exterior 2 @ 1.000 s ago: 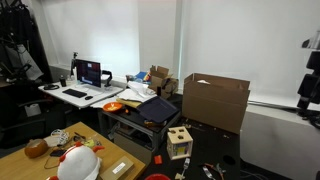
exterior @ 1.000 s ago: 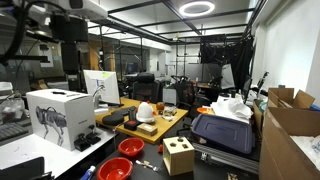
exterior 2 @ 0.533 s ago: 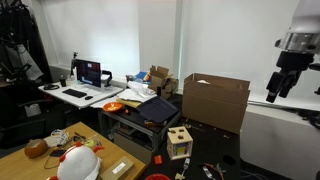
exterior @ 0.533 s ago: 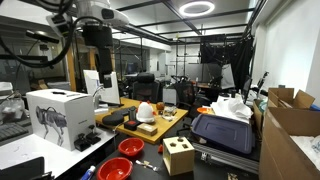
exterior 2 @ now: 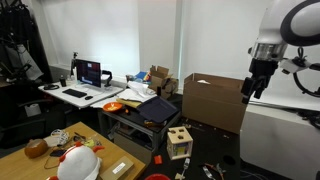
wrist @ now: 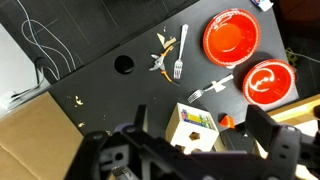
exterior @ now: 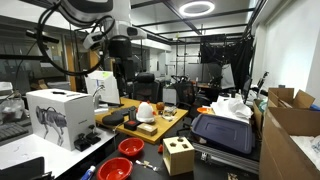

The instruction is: Pick up the folk from the table and put it in the bowl

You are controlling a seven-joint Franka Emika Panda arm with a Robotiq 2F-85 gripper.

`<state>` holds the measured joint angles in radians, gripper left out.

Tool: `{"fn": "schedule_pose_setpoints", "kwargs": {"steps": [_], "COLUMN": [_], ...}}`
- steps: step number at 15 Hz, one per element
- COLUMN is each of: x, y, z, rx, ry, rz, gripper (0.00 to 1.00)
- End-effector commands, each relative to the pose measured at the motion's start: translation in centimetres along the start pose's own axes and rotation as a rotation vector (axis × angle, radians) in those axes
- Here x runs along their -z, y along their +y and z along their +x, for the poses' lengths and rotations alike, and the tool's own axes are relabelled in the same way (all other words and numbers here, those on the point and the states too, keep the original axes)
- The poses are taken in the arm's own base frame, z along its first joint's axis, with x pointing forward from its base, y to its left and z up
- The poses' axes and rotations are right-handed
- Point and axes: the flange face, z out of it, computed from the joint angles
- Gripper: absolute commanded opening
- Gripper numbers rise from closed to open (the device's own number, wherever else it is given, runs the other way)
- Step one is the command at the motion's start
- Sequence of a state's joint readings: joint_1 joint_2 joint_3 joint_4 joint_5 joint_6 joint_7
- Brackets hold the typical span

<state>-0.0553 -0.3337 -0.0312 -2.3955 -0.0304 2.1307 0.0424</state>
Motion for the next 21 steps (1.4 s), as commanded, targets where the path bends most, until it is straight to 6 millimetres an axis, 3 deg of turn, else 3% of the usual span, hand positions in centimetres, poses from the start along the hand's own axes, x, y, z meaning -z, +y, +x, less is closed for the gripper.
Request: {"fn": "schedule_pose_setpoints", "kwargs": {"steps": [1, 11, 21], "x": [-2.0, -9.5, -16.3], "y": [-0.6, -0.1, 2.2], "z": [3.2, 8.7, 12.1], "rx": [0.049, 0.059, 0.004], "ry": [0.000, -0.014, -0.068], "rz": [-0.009, -0.018, -0.009], "gripper": [1.00, 1.00, 1.00]}}
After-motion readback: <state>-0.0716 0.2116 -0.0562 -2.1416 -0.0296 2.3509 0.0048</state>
